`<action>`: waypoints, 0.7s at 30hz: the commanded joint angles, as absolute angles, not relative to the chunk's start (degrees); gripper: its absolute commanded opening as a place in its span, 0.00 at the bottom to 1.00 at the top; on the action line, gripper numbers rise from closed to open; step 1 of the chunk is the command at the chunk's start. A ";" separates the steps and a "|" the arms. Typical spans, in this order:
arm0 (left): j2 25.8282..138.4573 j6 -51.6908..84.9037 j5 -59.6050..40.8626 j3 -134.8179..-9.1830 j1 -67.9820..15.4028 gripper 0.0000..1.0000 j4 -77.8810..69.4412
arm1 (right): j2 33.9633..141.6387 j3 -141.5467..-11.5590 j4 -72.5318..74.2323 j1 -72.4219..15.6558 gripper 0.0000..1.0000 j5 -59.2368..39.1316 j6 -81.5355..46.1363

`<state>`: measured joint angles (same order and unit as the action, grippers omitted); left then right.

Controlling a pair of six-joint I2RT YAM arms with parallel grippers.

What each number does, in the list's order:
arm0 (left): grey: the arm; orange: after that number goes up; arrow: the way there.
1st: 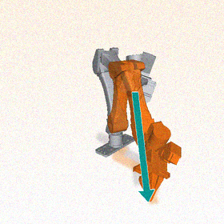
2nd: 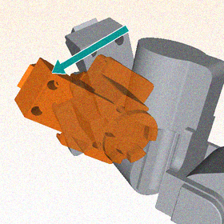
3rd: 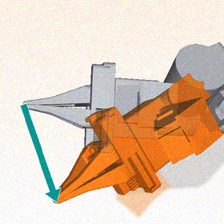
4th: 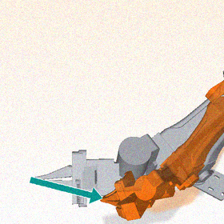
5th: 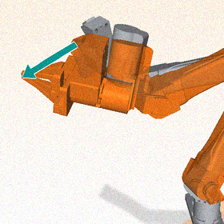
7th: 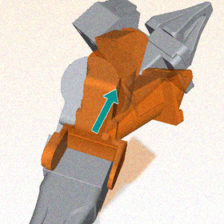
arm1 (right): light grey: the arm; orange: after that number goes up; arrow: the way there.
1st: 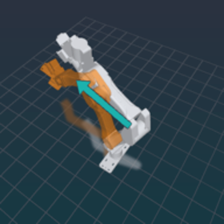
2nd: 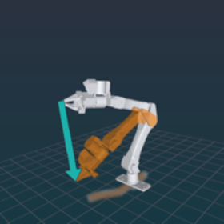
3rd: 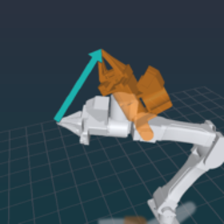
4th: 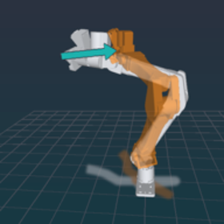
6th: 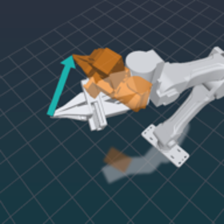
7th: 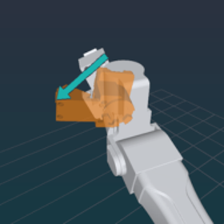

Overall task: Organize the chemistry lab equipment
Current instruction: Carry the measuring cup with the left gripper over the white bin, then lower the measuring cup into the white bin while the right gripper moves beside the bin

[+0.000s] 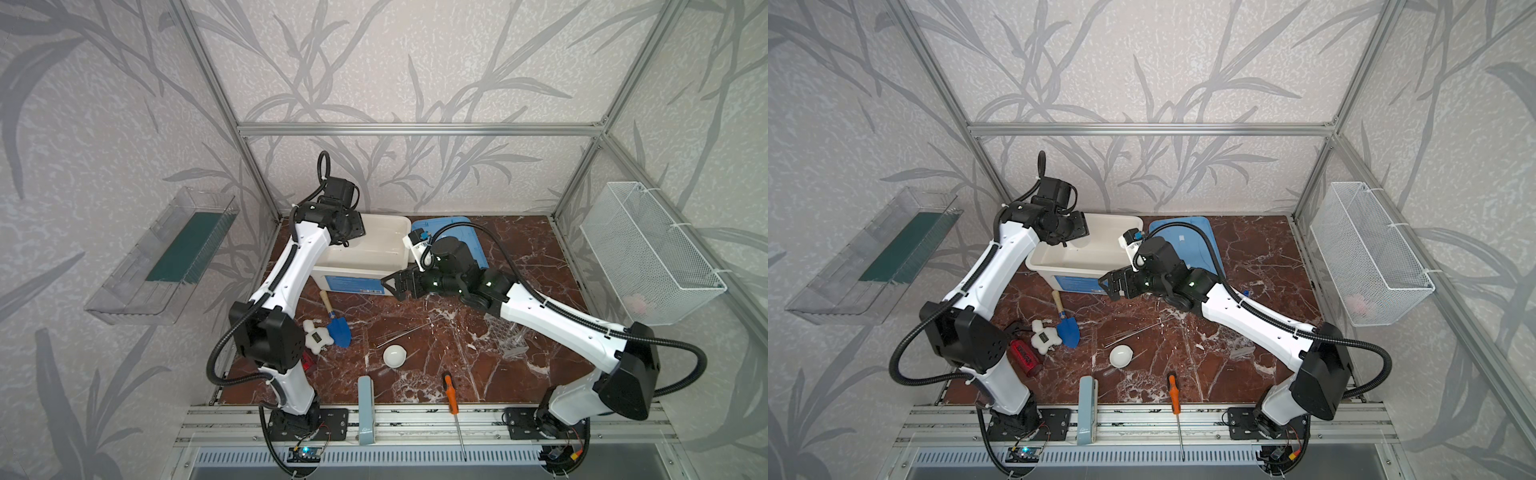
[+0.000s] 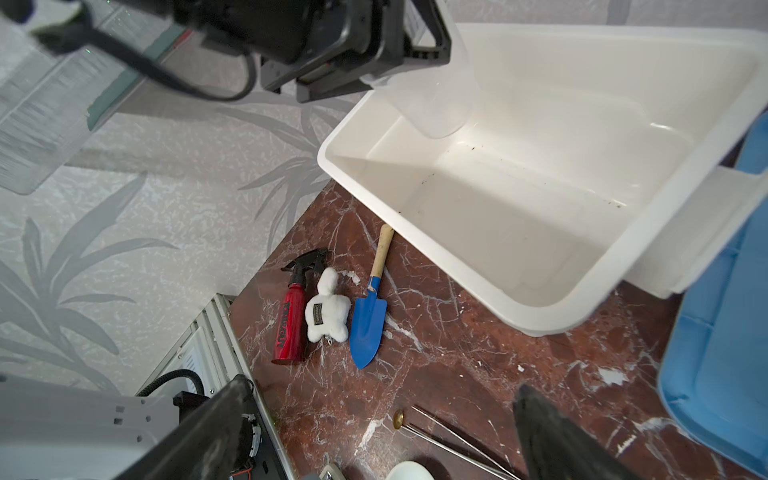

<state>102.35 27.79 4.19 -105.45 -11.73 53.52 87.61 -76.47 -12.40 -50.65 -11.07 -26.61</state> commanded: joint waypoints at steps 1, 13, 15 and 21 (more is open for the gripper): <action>105.28 26.41 3.40 -106.53 -9.04 0.66 53.46 | 89.63 -76.47 -5.96 -52.39 1.00 -13.28 -27.05; 112.81 25.61 9.80 -106.77 -5.80 0.65 50.68 | 100.59 -78.49 -3.27 -53.26 1.00 -10.81 -28.10; 113.51 25.62 10.08 -106.31 -5.49 0.65 49.60 | 101.28 -78.40 -3.37 -52.74 1.00 -9.13 -28.53; 114.86 27.82 8.38 -107.10 -5.09 0.65 50.28 | 102.39 -78.54 -2.24 -49.54 0.99 -7.78 -30.14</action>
<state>114.69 26.96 8.45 -105.67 -5.06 49.54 102.00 -76.58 -4.03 -51.22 -9.85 -29.30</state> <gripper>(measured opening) 0.657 0.992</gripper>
